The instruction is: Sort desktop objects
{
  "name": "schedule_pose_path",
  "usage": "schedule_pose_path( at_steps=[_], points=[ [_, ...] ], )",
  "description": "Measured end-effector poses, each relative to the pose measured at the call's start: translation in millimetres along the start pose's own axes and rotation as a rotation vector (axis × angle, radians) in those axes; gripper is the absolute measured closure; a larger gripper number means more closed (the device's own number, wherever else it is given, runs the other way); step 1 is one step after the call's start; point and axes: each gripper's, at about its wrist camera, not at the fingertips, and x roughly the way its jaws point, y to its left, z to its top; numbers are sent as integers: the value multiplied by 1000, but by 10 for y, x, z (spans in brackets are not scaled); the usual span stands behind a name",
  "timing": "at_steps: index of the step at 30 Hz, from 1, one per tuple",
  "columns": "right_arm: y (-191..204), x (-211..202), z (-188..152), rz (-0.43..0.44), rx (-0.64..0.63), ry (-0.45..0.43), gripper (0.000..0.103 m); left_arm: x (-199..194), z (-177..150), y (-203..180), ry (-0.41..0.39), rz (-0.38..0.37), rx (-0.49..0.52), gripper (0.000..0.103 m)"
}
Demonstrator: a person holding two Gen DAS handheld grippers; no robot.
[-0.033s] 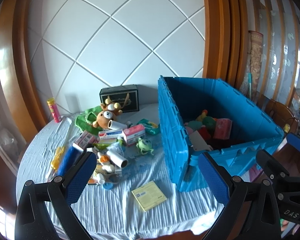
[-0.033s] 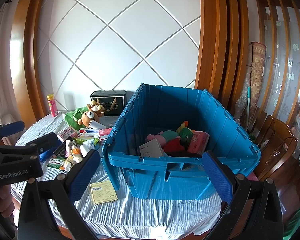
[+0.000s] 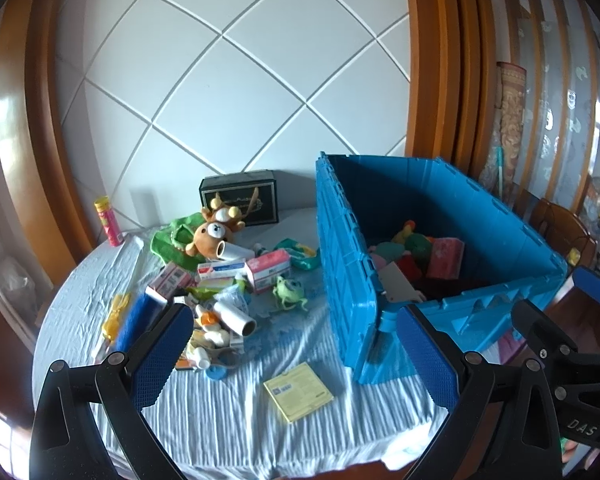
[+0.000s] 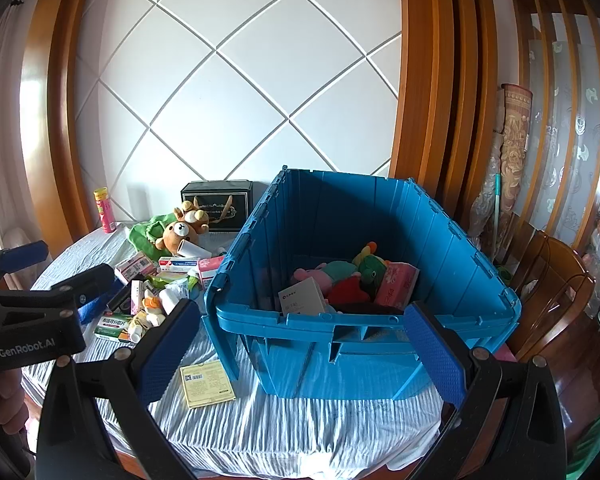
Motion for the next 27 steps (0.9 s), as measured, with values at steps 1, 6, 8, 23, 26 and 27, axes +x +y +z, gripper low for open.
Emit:
schedule_pose_path(
  at_steps=[1,6,8,23,26,27],
  points=[
    [1,-8,0,0,0,0,0,11,2,1,5,-4,2,0],
    [15,-36,-3,2,7,6,0,106,60,155,15,-27,-18,0],
    [19,-64,6,2,8,5,0,-44,13,15,-22,1,12,0],
    [36,-119,30,-6,5,1,0,-109,-90,-5,-31,9,15,0],
    [61,-137,24,-6,1,1,0,-119,-97,4,-32,10,15,0],
    [64,-140,24,-6,0,1,0,-121,-99,8,-33,10,15,0]
  ],
)
